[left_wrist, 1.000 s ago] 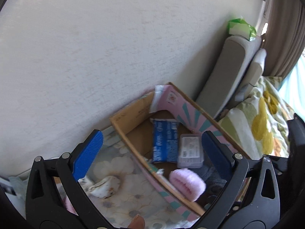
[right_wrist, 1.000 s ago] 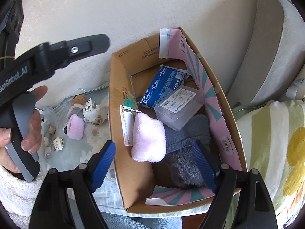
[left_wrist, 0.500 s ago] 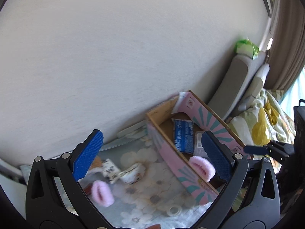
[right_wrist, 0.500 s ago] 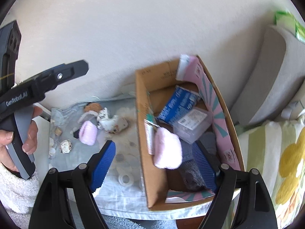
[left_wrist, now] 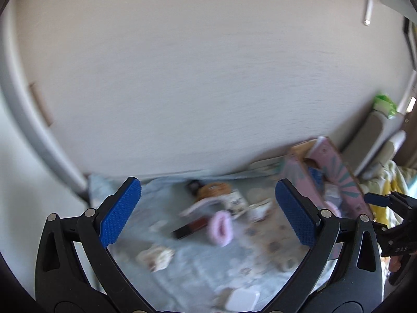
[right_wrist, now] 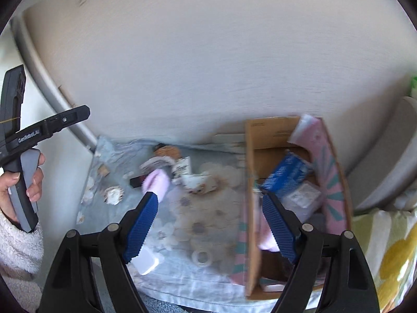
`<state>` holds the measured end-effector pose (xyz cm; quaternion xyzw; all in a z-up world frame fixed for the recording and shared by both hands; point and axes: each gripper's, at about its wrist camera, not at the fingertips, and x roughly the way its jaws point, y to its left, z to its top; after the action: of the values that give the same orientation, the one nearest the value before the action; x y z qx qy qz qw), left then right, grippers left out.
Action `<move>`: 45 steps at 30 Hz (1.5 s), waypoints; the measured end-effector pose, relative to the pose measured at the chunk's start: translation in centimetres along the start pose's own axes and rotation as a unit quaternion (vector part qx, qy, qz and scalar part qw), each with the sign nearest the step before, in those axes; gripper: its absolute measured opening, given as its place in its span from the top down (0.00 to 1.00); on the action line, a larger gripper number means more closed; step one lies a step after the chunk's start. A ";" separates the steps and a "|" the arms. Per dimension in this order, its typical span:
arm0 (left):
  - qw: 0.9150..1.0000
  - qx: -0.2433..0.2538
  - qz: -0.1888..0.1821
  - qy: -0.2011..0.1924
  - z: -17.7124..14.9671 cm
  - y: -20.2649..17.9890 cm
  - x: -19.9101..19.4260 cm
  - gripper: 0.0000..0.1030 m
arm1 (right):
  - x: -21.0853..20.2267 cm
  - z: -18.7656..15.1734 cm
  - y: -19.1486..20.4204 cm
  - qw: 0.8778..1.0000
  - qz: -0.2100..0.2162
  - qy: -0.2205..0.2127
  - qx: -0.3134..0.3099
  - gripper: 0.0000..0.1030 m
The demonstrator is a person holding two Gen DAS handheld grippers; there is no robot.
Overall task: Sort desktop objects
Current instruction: 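Move both open tools back over the table, then grasp the cream bun plush with left tool while right tool grasps tape roll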
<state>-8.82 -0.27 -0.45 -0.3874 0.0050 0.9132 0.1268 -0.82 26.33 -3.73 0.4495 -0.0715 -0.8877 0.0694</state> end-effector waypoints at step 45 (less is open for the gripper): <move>0.996 -0.067 0.004 0.061 -17.2 9.6 13.3 0.66 | 15.2 -14.3 3.6 0.988 -0.147 0.015 0.045 0.62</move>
<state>-7.81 -8.40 -22.80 -0.4502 -0.0466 0.8865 0.0961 2.05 19.04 -23.43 0.4708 -0.0435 -0.8775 -0.0809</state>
